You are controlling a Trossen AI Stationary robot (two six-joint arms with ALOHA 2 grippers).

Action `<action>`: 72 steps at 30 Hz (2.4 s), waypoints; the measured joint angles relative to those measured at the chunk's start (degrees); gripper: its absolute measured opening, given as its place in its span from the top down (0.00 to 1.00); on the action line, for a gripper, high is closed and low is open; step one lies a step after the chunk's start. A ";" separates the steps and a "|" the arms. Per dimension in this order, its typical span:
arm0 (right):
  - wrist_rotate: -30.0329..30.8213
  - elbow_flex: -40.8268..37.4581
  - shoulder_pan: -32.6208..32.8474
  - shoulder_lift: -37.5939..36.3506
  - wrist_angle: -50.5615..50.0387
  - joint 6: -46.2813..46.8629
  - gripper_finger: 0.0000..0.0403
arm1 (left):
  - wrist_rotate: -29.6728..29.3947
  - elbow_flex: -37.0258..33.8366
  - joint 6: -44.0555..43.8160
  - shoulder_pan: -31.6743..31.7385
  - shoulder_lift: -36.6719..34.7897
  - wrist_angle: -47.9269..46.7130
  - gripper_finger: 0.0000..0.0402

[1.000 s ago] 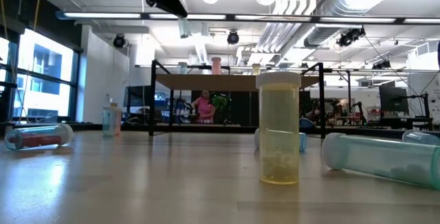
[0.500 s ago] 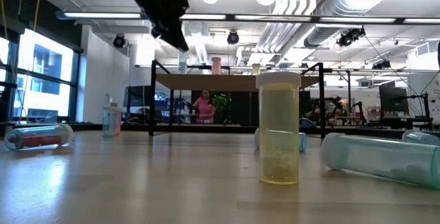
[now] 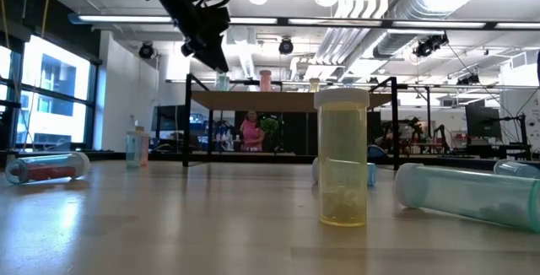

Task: Pick and place medicine bottles onto shelf by color
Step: Align the green pill bottle with the green bottle on the shelf, then align the yellow pill bottle with the yellow bottle on the shelf

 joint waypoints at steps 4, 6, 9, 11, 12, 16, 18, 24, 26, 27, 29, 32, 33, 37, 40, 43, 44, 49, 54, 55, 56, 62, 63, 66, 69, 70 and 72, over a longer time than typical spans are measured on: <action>0.00 0.00 0.00 0.00 0.02 0.43 0.61 | 0.59 0.00 -1.54 -0.04 0.39 0.25 0.70; 0.00 0.00 0.00 0.01 0.01 0.45 0.61 | 1.01 0.00 -1.67 -0.20 1.20 0.34 0.70; 0.00 0.00 0.00 0.02 0.02 0.45 0.61 | 0.80 0.02 -1.28 -0.22 1.71 0.68 0.70; 0.00 0.00 0.00 0.00 0.02 0.45 0.61 | 0.93 0.04 -1.46 -0.08 1.77 0.79 0.70; 0.00 0.00 0.00 0.00 0.02 0.45 0.61 | 0.82 0.04 -1.46 -0.04 1.77 0.73 0.70; 0.00 0.00 0.00 0.00 0.02 0.45 0.61 | 0.34 0.04 -1.71 -0.06 1.77 0.61 0.70; 0.00 0.00 0.00 0.00 0.02 0.45 0.61 | 0.34 0.04 -1.72 -0.04 1.77 0.57 0.70; 0.00 0.00 0.00 0.00 0.02 0.48 0.61 | 0.20 0.04 -1.93 -0.04 1.77 0.40 0.70; 0.00 0.02 0.00 0.00 0.02 0.48 0.61 | 0.10 0.04 -2.51 -0.04 1.77 0.39 0.70; 0.00 0.00 0.00 0.00 0.02 0.48 0.61 | -0.14 0.04 -3.01 -0.04 1.77 0.37 0.70; 0.00 0.00 0.00 0.00 0.02 0.48 0.61 | -0.55 0.04 -3.25 -0.07 1.77 0.33 0.70; 0.00 0.00 0.00 0.00 0.02 0.48 0.61 | -0.75 0.04 -3.23 -0.07 1.81 0.24 0.69; 0.00 0.00 0.00 0.01 0.02 0.48 0.61 | -0.99 0.04 -3.21 -0.07 1.83 0.06 0.68; 0.00 0.00 0.00 0.00 0.02 0.48 0.61 | -1.15 -0.20 -3.19 -0.04 2.08 -0.84 0.65; 0.00 0.00 0.00 0.00 0.02 0.49 0.61 | -1.12 -0.20 -3.18 -0.04 2.03 -0.30 0.63; 0.00 0.00 0.00 0.00 0.02 0.48 0.61 | -1.05 -0.17 -3.18 -0.04 2.03 -0.17 0.62; 0.00 0.00 0.00 0.00 0.02 0.48 0.61 | -0.97 -0.17 -3.18 -0.04 2.03 -0.05 0.61; 0.00 0.00 0.00 0.01 0.03 0.49 0.61 | -0.93 -0.17 -2.19 -0.04 1.72 0.05 0.59; 0.00 0.00 0.00 0.00 0.04 0.48 0.61 | -0.93 -0.13 -1.68 -0.04 0.87 0.22 0.59; 0.00 0.00 0.00 0.00 0.03 0.48 0.61 | -0.95 -0.13 -1.68 -0.04 0.61 0.22 0.59; 0.00 0.00 0.00 0.00 0.03 0.48 0.61 | -0.95 -0.13 -1.65 -0.04 0.32 0.22 0.59; 0.01 0.00 0.00 0.02 0.02 0.40 0.61 | -0.93 -0.09 -1.66 -0.04 -2.69 0.33 0.59; 0.02 0.00 0.00 0.00 0.02 0.01 0.61 | -0.95 -0.09 -1.66 -0.04 -3.39 0.33 0.59; 0.03 0.00 0.00 0.00 -0.61 -1.59 0.61 | -0.93 -0.07 -1.71 -0.15 -5.99 0.33 0.59; 0.04 0.00 0.00 0.00 -3.14 -2.89 0.61 | -0.95 -0.04 -2.60 -1.26 -8.62 0.32 0.59; 0.04 0.00 0.00 0.00 -4.04 -2.88 0.61 | -0.95 -0.04 -2.61 -1.85 -9.44 0.23 0.59; 0.04 0.02 0.00 0.00 -5.84 -2.65 0.61 | -0.92 -0.04 -2.34 -3.23 -11.17 0.17 0.59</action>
